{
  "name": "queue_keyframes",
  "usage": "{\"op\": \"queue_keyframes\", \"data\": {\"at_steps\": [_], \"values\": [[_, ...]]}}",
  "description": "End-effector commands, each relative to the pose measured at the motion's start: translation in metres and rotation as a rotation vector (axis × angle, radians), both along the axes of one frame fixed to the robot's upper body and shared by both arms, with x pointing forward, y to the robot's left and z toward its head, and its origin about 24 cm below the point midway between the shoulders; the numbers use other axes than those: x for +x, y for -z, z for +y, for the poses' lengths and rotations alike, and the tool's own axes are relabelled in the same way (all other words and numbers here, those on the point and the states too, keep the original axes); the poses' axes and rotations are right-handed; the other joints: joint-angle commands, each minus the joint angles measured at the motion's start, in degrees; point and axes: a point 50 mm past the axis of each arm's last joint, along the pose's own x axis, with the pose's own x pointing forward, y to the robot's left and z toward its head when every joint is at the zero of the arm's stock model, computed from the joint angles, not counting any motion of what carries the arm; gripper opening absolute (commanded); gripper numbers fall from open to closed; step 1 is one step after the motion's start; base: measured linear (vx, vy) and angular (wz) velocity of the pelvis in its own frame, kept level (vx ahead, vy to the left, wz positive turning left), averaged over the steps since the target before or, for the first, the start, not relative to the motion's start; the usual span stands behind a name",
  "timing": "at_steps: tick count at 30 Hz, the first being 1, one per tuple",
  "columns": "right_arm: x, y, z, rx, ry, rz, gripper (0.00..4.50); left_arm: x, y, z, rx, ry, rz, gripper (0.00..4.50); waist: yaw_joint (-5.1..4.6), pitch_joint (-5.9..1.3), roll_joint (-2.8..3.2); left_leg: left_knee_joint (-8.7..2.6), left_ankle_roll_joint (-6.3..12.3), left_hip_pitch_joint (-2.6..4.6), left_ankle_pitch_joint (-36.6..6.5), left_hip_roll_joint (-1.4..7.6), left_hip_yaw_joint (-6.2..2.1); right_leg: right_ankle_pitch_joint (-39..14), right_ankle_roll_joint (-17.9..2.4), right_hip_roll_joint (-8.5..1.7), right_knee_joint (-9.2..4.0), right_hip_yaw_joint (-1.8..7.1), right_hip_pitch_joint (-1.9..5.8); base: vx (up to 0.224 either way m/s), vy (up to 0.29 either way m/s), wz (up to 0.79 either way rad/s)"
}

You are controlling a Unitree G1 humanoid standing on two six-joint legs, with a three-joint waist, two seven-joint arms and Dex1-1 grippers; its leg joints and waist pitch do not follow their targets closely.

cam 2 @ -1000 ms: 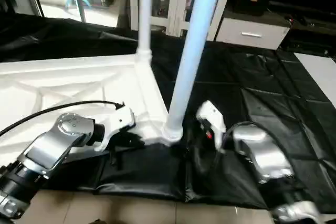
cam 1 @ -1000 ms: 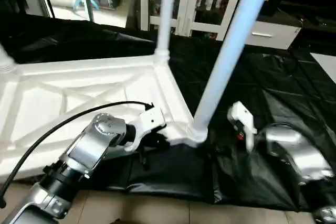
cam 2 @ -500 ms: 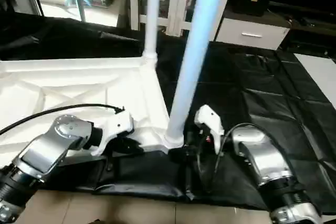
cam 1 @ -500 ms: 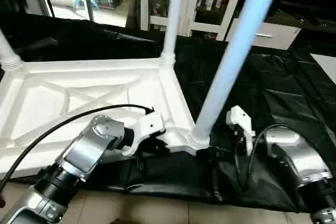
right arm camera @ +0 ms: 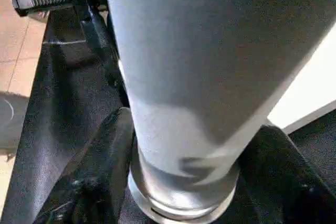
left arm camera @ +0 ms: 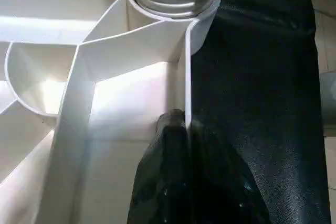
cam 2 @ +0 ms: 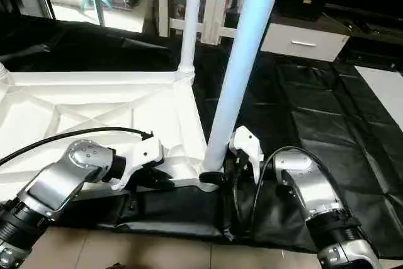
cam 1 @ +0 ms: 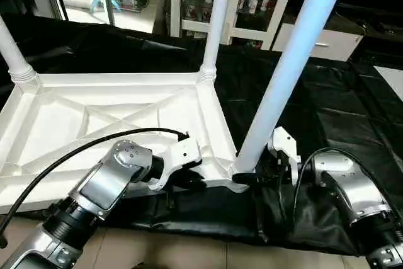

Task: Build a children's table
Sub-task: Rotate leg to tighten

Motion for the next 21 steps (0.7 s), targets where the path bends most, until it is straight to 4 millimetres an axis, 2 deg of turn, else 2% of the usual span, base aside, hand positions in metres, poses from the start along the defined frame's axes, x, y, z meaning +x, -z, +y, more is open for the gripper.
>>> {"op": "queue_keyframes", "data": {"at_steps": [1, 10, 11, 13, 14, 16, 17, 18, 19, 20, 21], "values": [[-0.002, 0.002, 0.003, -0.038, -0.054, 0.001, 2.57, -0.01, 0.005, -0.014, -0.009, 0.077, 0.043, 0.0, -0.16, -2.9, 0.1, -4.28, 1.81, 0.39, -10.28, 2.9, -0.85, -14.38, -10.62, -4.33, -3.69, 3.36, 2.6, 0.0, 0.0, 0.0], [-0.003, 0.009, 0.003, -0.052, -0.045, -0.001, 2.45, -0.01, 0.007, -0.014, -0.003, 0.07, 0.046, 0.0, -0.2, -2.95, 0.13, -4.24, 1.91, 0.43, -10.2, 2.9, -0.83, -13.45, -11.02, -4.25, -3.58, 3.34, 2.63, 0.0, 0.0, 0.0], [-0.002, 0.011, 0.004, -0.049, -0.01, 0.005, 2.45, -0.008, 0.007, -0.014, -0.003, 0.048, 0.039, 0.0, -0.21, -2.92, 0.23, -4.27, 1.77, 0.43, -10.38, 2.89, -0.85, -13.83, -10.91, -4.27, -3.6, 3.37, 2.63, 0.0, 0.0, 0.0], [0.012, 0.022, 0.005, -0.058, 0.218, -0.005, 2.43, 0.007, 0.008, -0.018, -0.005, -0.102, -0.006, 0.0, -0.38, -2.71, 0.25, -4.4, 1.32, 0.45, -11.36, 2.87, -0.82, -15.21, -10.8, -4.21, -3.87, 3.34, 2.44, 0.0, 0.0, 0.0], [0.015, 0.025, 0.005, -0.058, 0.281, 0.007, 2.43, 0.012, 0.008, -0.019, -0.009, -0.148, -0.018, 0.0, -0.96, -2.22, 0.38, -4.67, -0.66, 0.8, -16.61, 2.75, -1.09, -23.59, -8.95, -4.23, -4.85, 3.05, 2.12, 0.0, 0.0, 0.0], [0.02, 0.031, 0.006, -0.044, 0.399, 0.04, 2.38, 0.02, 0.007, -0.022, -0.021, -0.231, -0.031, 0.0, -1.17, -2.4, 0.16, -4.59, -1.61, 1.07, -19.2, 2.62, -1.46, -29.03, -6.68, -4.64, -5.48, 2.87, 2.11, -0.026, 0.001, -0.01], [0.025, 0.037, 0.011, -0.028, 0.535, 0.071, 2.37, 0.03, 0.006, -0.026, -0.035, -0.345, -0.036, 0.0, -1.25, -2.5, 0.06, -4.61, -1.62, 0.91, -19.11, 2.62, -1.61, -29.02, -6.23, -4.77, -5.53, 2.87, 2.33, 0.0, 0.0, 0.0], [0.028, 0.039, 0.013, -0.023, 0.597, 0.083, 2.36, 0.035, 0.006, -0.029, -0.04, -0.402, -0.034, 0.0, -1.71, -2.31, 0.16, -4.86, -1.95, 0.84, -19.34, 2.7, -1.75, -28.47, -6.22, -4.48, -5.51, 2.77, 2.12, 0.0, 0.0, 0.0], [0.029, 0.041, 0.016, -0.019, 0.644, 0.092, 2.36, 0.038, 0.005, -0.03, -0.042, -0.441, -0.031, 0.0, -2.11, -2.22, 0.14, -4.66, -2.3, 1.33, -21.72, 2.44, -1.74, -31.21, -5.37, -4.46, -5.91, 2.56, 1.66, 0.0, 0.0, 0.0], [0.03, 0.042, 0.017, -0.018, 0.668, 0.096, 2.36, 0.04, 0.005, -0.031, -0.043, -0.46, -0.03, 0.0, -2.35, -2.46, -0.09, -4.54, -1.89, 1.19, -21.88, 2.3, -1.88, -32.6, -4.45, -4.65, -6.18, 2.38, 1.94, 0.0, 0.0, 0.0], [0.03, 0.042, 0.017, -0.018, 0.668, 0.096, 2.36, 0.04, 0.005, -0.031, -0.043, -0.46, -0.03, 0.0, -2.33, -2.43, -0.03, -4.57, -1.59, 1.05, -21.78, 2.31, -1.96, -32.88, -4.08, -4.71, -6.25, 2.34, 1.97, 0.0, 0.0, 0.0]]}}
